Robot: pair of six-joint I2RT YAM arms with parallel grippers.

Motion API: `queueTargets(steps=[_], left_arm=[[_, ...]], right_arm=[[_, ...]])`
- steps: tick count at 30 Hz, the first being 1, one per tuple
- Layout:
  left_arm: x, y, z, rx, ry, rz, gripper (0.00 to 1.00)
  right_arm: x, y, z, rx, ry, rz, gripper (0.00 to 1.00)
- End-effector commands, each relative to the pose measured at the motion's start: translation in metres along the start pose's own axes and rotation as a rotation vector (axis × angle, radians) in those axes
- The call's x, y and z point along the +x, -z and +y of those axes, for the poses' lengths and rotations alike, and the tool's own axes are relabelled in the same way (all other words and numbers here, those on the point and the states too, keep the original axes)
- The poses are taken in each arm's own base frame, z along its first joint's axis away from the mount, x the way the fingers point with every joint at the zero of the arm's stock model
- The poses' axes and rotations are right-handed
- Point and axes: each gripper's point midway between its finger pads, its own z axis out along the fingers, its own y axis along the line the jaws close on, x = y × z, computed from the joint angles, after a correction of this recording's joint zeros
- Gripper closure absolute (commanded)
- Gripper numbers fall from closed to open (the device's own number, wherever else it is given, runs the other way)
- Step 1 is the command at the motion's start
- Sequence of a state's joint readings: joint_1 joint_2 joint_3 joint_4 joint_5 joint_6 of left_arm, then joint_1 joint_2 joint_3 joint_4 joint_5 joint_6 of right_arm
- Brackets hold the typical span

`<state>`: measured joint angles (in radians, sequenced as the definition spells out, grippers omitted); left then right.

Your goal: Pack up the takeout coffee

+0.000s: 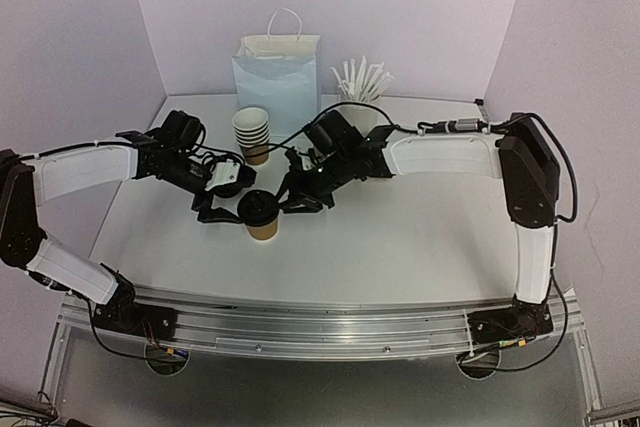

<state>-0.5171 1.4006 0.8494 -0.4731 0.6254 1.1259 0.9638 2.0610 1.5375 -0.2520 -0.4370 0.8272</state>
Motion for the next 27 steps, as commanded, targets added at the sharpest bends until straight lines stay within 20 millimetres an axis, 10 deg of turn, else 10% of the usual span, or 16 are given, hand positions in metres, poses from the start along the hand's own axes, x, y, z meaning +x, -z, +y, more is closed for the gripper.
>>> queueTargets(steps=[1,27], left_arm=[[-0.009,-0.001,0.013,-0.027,-0.020,-0.026,0.10],[0.012,-0.022,-0.017,0.076,-0.011,0.012,0.26]], right_arm=[[0.003,-0.004,-0.006,0.007,-0.007,0.018,0.71],[-0.006,-0.020,-0.011,0.011,-0.036,0.020,0.75]])
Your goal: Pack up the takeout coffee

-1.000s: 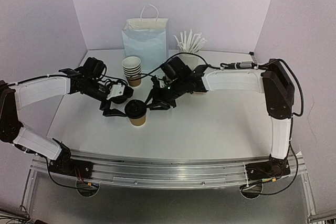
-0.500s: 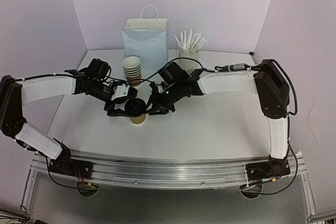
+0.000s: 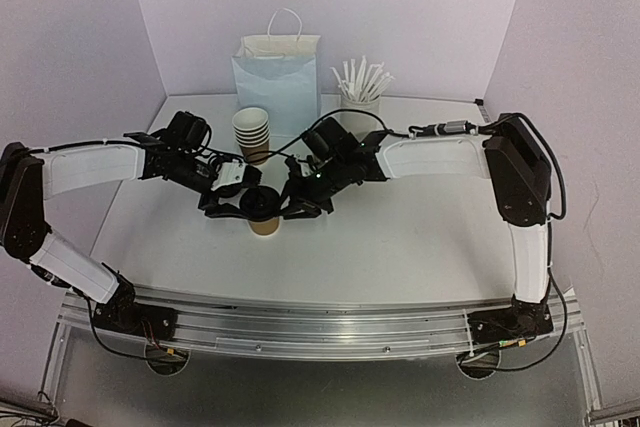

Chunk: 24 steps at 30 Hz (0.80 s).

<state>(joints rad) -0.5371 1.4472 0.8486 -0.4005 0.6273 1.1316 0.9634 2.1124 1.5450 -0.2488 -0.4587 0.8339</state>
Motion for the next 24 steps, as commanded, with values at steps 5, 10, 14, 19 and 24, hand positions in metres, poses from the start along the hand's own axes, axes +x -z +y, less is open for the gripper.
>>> queueTargets(steps=[5,10,14,19,24], left_arm=[[0.016,-0.010,-0.029,0.105,0.033,0.032,0.27],[0.016,-0.011,-0.037,0.138,0.021,0.026,0.27],[0.021,-0.015,-0.049,0.177,0.001,0.035,0.28],[0.028,-0.016,-0.058,0.204,-0.003,0.051,0.31],[0.034,-0.017,-0.065,0.234,-0.034,0.070,0.32]], right_arm=[[-0.012,-0.007,-0.002,0.003,-0.037,-0.016,0.78],[-0.011,-0.011,-0.015,0.030,-0.075,-0.018,0.84],[-0.007,-0.020,-0.031,0.055,-0.114,0.003,0.91],[0.011,-0.035,-0.066,0.112,-0.190,0.055,0.98],[0.034,-0.046,-0.097,0.156,-0.251,0.114,1.00]])
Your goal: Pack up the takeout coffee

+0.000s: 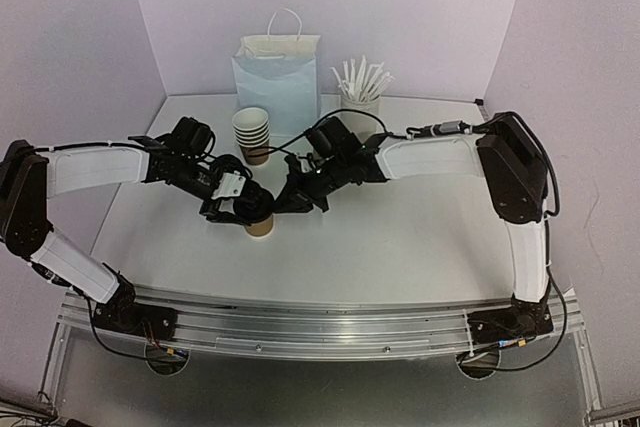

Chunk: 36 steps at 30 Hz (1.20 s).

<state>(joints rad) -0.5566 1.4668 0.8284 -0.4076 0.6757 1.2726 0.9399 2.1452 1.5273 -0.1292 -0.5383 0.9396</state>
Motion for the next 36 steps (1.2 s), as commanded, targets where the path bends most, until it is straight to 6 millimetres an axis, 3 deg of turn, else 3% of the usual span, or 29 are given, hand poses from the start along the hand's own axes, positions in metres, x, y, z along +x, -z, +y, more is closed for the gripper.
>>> queueTargets(steps=[1,7,10,19,22,25,28,30,36], left_arm=[[0.032,-0.010,-0.049,0.169,0.102,0.100,0.32],[0.045,-0.012,-0.056,0.179,0.073,0.149,0.37],[0.050,-0.013,-0.059,0.185,0.057,0.164,0.39],[0.053,-0.013,-0.063,0.203,0.038,0.177,0.41],[0.054,-0.013,-0.064,0.205,0.036,0.177,0.42],[0.054,-0.013,-0.064,0.203,0.034,0.177,0.42],[0.053,-0.013,-0.064,0.201,0.034,0.174,0.42],[0.050,-0.012,-0.062,0.199,0.044,0.169,0.42],[0.029,-0.002,-0.034,0.137,0.087,0.138,0.40]], right_arm=[[0.035,-0.031,-0.107,0.248,-0.174,0.086,0.99],[0.028,-0.031,-0.096,0.229,-0.144,0.075,0.98],[0.028,-0.036,-0.103,0.239,-0.171,0.079,0.98],[0.065,-0.041,-0.189,0.411,-0.414,0.138,1.00],[0.077,-0.036,-0.206,0.453,-0.450,0.149,1.00],[0.079,-0.034,-0.207,0.461,-0.448,0.151,1.00],[0.070,-0.032,-0.193,0.443,-0.410,0.141,1.00],[0.059,-0.031,-0.169,0.391,-0.357,0.136,0.99],[-0.003,0.004,-0.031,0.145,-0.054,-0.008,0.94]])
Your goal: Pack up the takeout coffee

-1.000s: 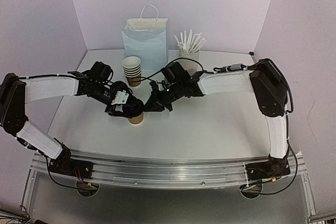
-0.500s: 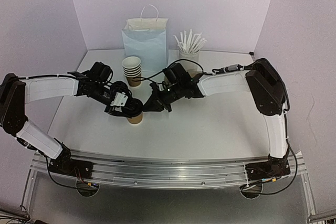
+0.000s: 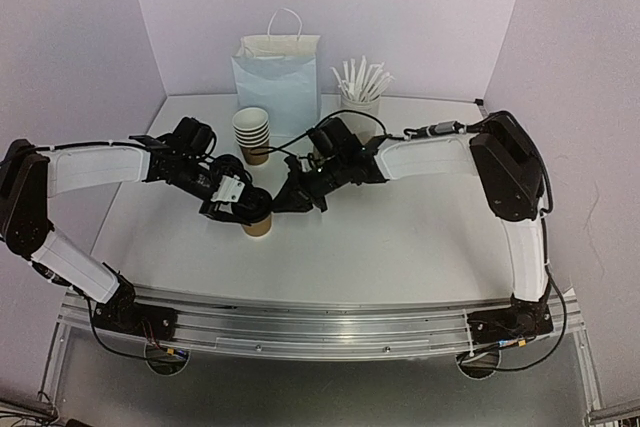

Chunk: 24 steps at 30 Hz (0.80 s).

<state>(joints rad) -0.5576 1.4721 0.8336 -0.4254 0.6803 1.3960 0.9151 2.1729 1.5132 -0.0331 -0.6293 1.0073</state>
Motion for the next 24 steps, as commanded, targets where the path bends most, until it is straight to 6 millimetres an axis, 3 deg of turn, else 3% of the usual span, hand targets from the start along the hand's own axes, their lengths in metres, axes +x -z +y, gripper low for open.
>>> queueTargets(steps=[1,3,7,18,24], left_arm=[[0.022,-0.001,-0.028,0.118,0.204,0.124,0.40],[0.017,0.002,-0.019,0.097,0.212,0.114,0.39],[0.010,0.005,-0.010,0.078,0.210,0.097,0.38],[-0.012,0.020,0.013,0.021,0.188,0.057,0.26],[-0.024,0.031,0.026,-0.014,0.205,0.025,0.17]], right_arm=[[-0.004,0.015,-0.014,0.200,0.036,-0.073,0.93],[-0.013,0.027,0.016,0.158,0.099,-0.115,0.92],[-0.020,0.043,0.047,0.120,0.165,-0.168,0.91],[-0.021,0.054,0.063,0.104,0.212,-0.196,0.86],[-0.024,0.060,0.062,0.129,0.236,-0.233,0.67]])
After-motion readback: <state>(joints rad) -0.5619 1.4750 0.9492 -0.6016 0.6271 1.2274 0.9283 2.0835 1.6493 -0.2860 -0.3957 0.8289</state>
